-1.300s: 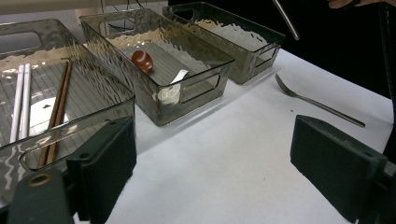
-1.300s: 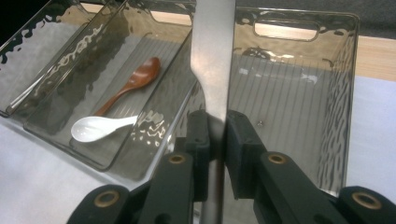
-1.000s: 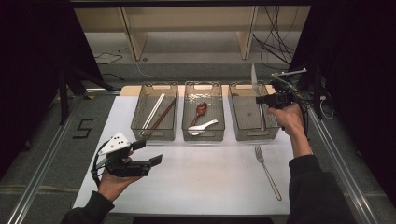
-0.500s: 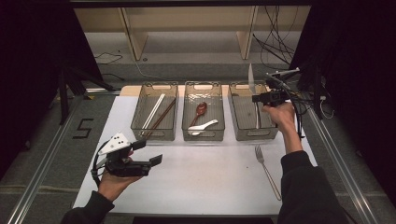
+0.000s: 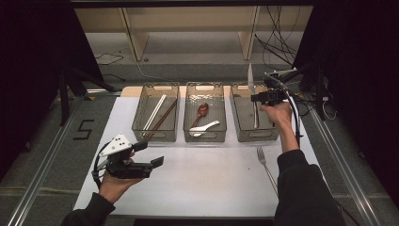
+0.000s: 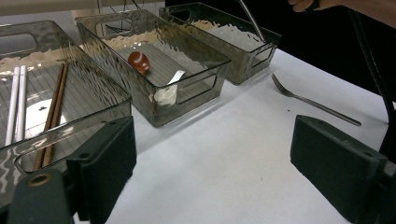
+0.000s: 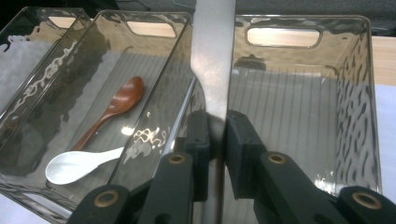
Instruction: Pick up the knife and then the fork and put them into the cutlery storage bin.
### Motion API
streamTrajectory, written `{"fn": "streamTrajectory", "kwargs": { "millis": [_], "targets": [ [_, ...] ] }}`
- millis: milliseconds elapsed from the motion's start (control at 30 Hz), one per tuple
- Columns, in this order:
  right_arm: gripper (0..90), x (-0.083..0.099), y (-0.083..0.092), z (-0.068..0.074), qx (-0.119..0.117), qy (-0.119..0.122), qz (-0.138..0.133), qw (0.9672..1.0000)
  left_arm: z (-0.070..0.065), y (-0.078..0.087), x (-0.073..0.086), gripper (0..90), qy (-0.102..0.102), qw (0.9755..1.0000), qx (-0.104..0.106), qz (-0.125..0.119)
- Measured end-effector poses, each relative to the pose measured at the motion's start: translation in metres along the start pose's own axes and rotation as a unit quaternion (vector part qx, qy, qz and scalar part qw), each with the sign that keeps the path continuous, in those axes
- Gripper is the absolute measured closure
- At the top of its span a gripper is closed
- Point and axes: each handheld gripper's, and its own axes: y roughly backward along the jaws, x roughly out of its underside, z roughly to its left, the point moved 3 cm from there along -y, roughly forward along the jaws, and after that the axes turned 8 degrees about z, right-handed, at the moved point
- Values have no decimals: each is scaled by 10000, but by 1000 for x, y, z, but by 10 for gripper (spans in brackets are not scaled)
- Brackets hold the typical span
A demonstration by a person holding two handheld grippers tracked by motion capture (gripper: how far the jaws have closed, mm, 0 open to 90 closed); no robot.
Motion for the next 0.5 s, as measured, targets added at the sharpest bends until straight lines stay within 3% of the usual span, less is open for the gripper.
{"fn": "streamTrajectory", "kwargs": {
  "millis": [500],
  "targets": [
    [811, -1, -12, -4, 104, -223, 20, 9997, -1, 0, 0, 140, 1, 10000, 20, -2]
  ]
}}
